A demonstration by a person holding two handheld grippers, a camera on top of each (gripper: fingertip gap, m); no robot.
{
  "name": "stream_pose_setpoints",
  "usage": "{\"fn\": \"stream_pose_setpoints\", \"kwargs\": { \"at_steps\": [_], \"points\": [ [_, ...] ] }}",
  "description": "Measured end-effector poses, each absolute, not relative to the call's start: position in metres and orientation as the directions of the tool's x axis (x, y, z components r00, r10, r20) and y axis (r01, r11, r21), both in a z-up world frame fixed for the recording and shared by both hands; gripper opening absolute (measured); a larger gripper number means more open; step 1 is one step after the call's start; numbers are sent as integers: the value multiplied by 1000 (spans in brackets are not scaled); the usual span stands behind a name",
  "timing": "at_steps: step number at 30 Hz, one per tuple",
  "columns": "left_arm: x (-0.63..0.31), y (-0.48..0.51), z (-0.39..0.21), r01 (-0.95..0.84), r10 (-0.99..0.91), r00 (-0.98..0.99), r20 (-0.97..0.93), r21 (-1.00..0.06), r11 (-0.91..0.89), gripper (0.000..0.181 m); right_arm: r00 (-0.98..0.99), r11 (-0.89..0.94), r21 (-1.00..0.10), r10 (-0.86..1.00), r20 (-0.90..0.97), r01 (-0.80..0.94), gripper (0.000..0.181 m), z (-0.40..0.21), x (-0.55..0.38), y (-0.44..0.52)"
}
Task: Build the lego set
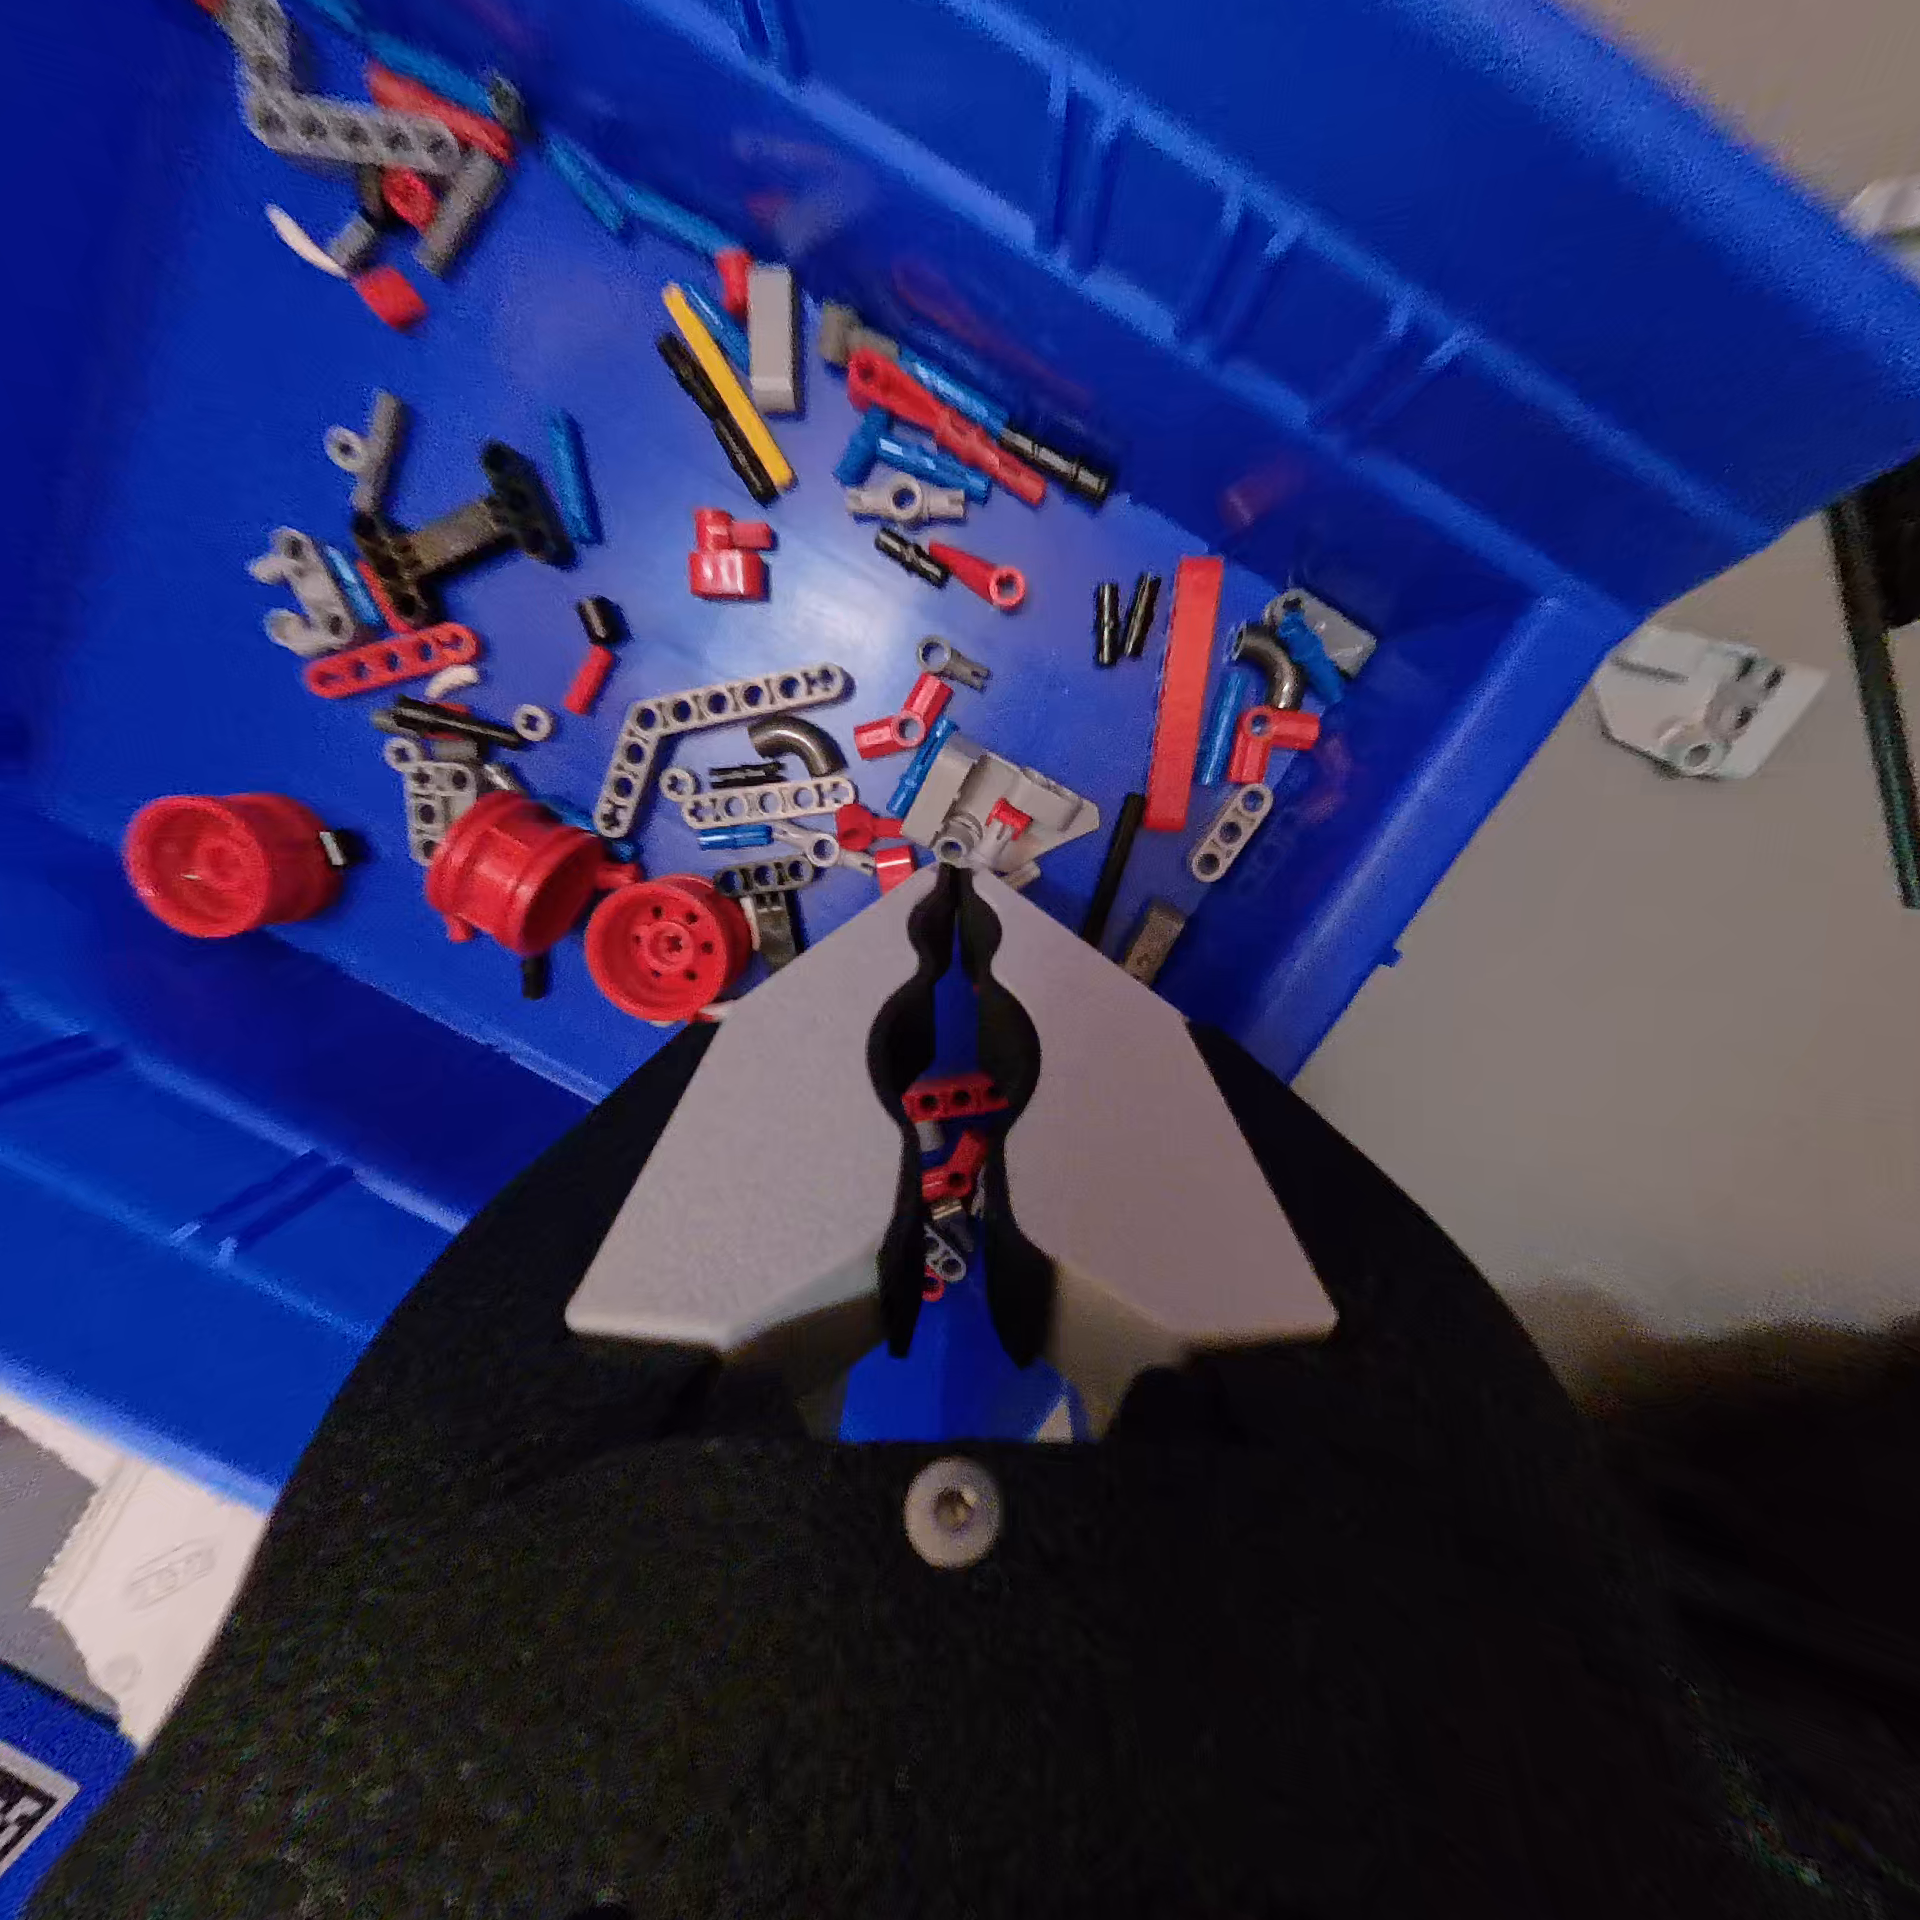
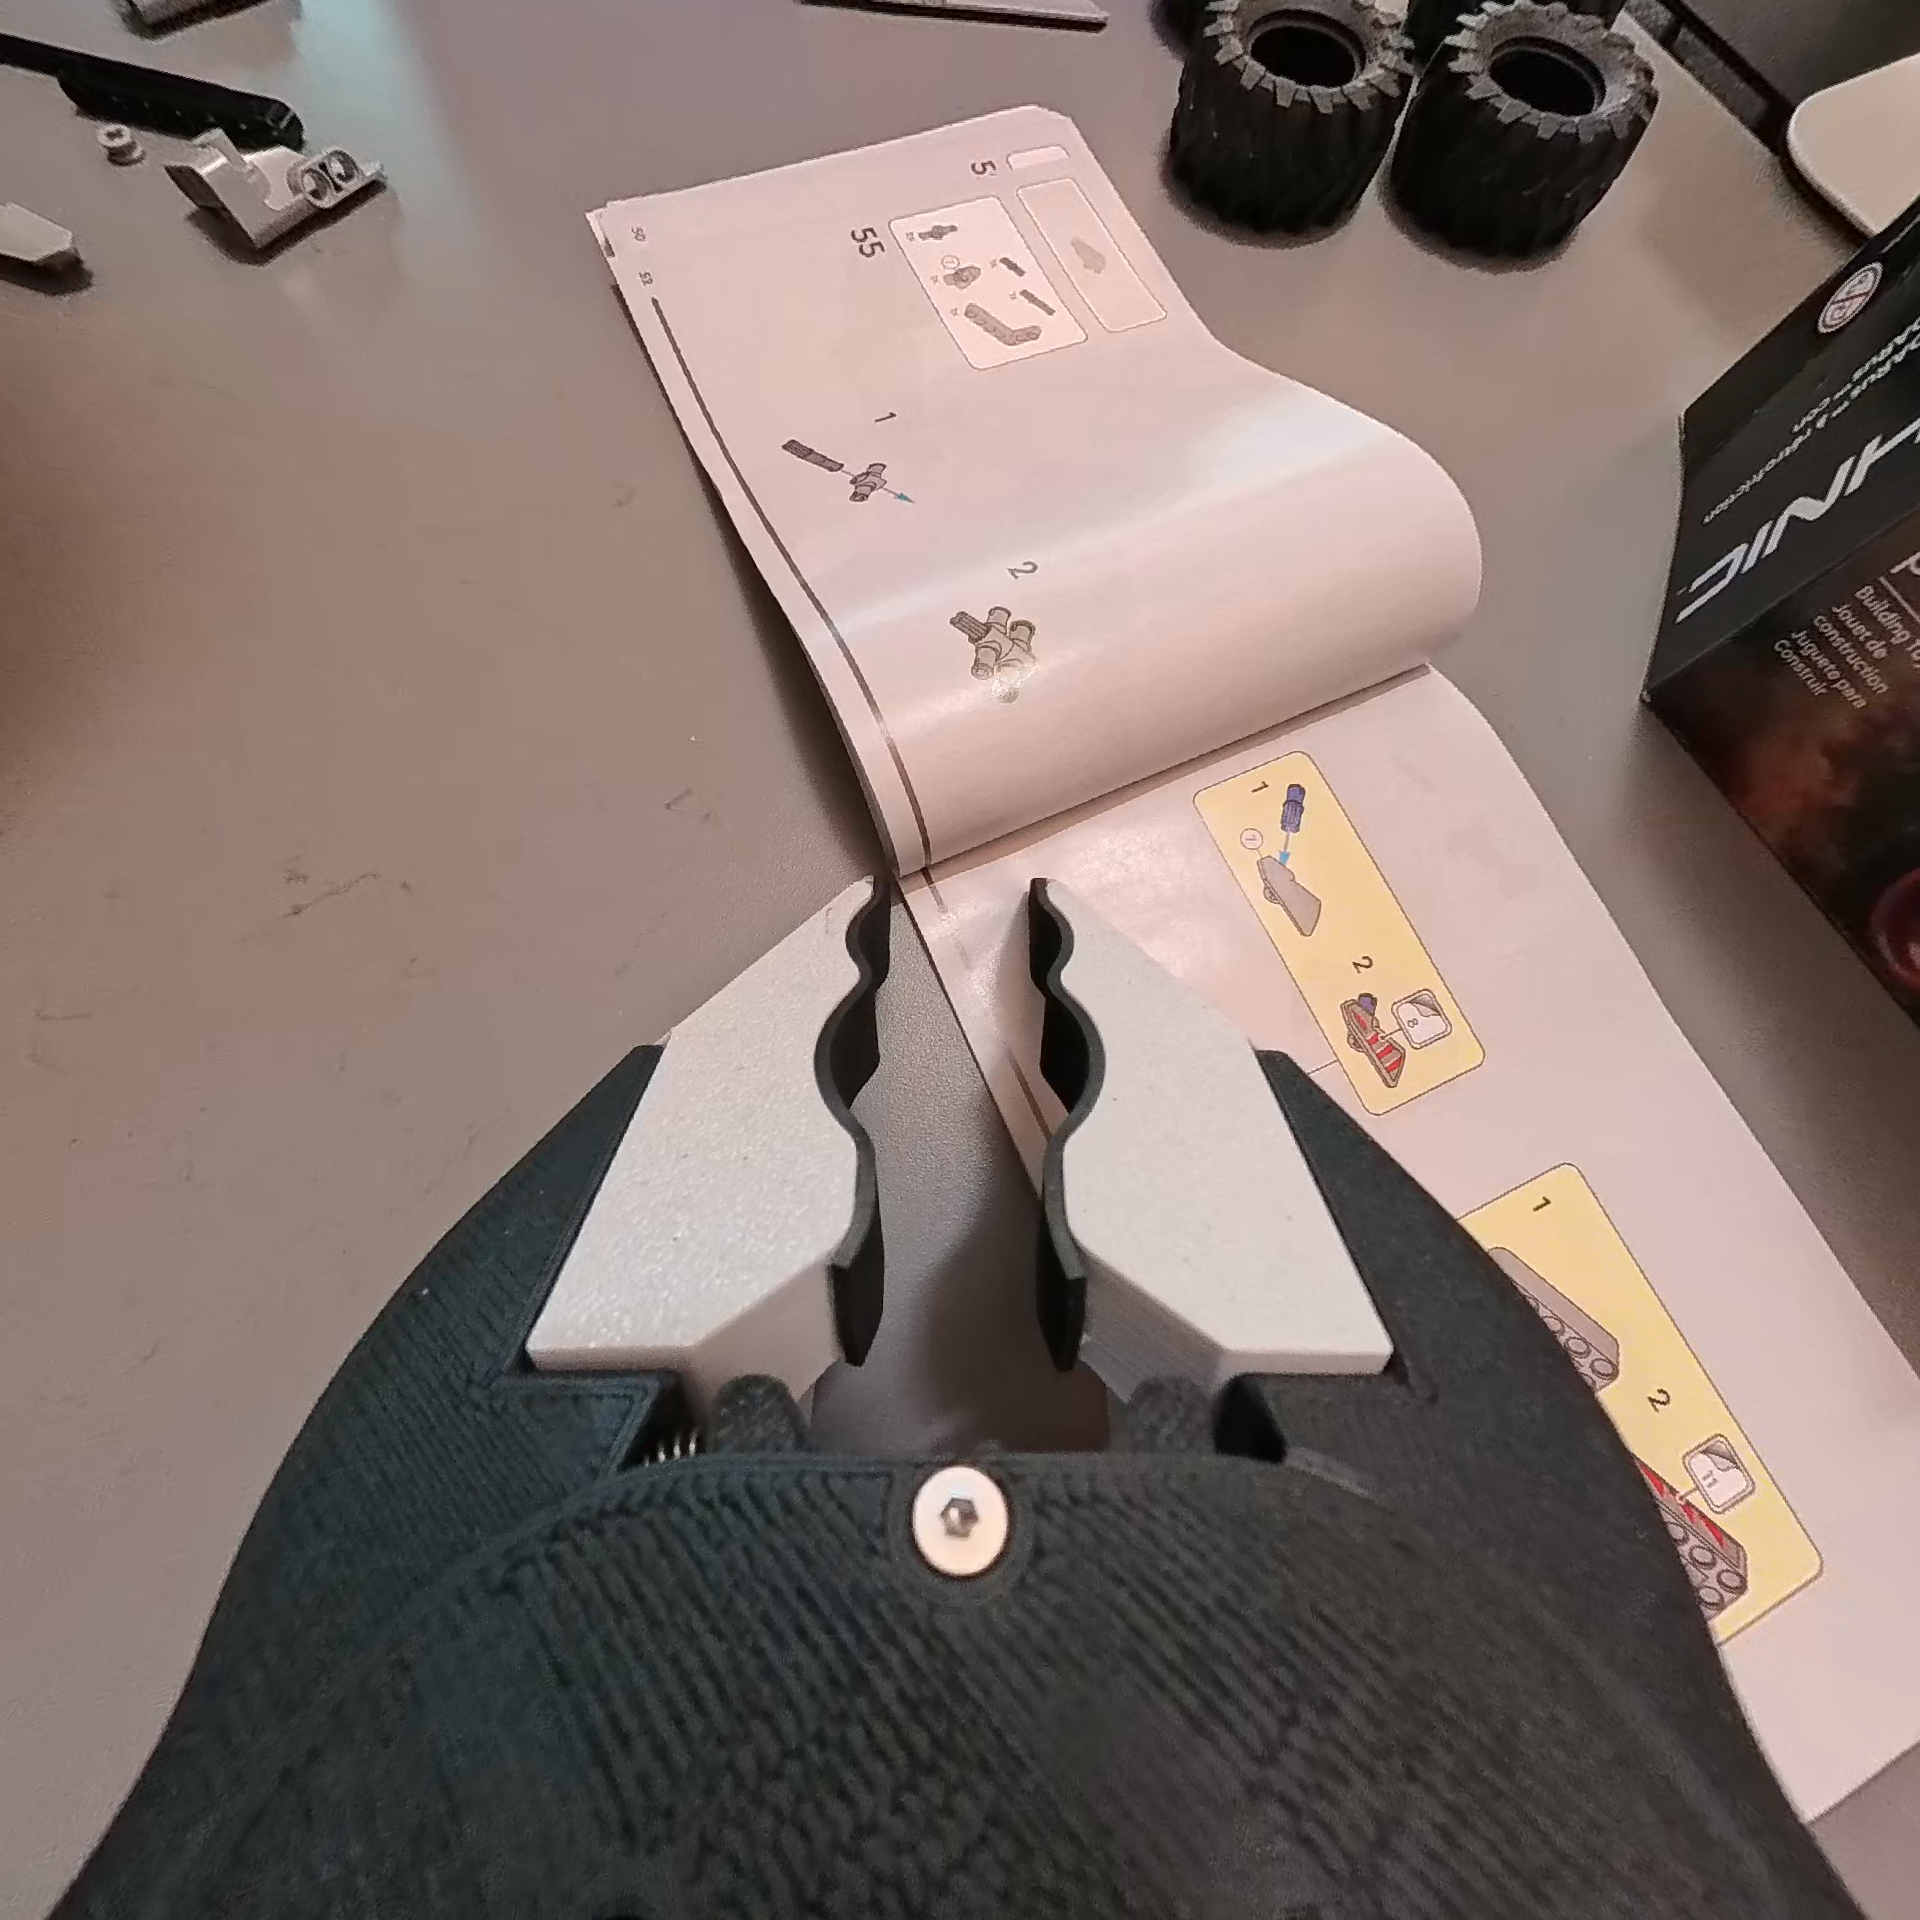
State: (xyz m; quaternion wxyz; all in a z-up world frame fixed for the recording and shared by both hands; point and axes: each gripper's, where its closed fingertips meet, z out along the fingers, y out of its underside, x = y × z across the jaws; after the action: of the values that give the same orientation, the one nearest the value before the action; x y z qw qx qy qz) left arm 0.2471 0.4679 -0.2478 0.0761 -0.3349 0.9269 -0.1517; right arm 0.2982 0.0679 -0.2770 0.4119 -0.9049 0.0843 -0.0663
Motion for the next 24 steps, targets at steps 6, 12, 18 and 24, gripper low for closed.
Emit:
{"fn": "stream_pose_setpoints", "kwargs": {
  "at_steps": [6,12,18,24],
  "points": [
    [241,475,-250,-586,-629,-774,-67,-298,753,10,977,-646,-757,-207,50,-99,25,-277,298,68],
    [237,494,-266,-641,-660,-747,-85,-175,748,15,977,-646,-757,-207,50,-99,25,-277,298,68],
    [230,499,-267,-687,-700,-712,-45,-158,709,15,977,-646,-757,-208,45,-102,25,-277,298,68],
    [217,499,-272,-694,-698,-716,7,-109,711,19,977,-646,-757,-208,46,-102,25,-277,298,68]
  ]
}}
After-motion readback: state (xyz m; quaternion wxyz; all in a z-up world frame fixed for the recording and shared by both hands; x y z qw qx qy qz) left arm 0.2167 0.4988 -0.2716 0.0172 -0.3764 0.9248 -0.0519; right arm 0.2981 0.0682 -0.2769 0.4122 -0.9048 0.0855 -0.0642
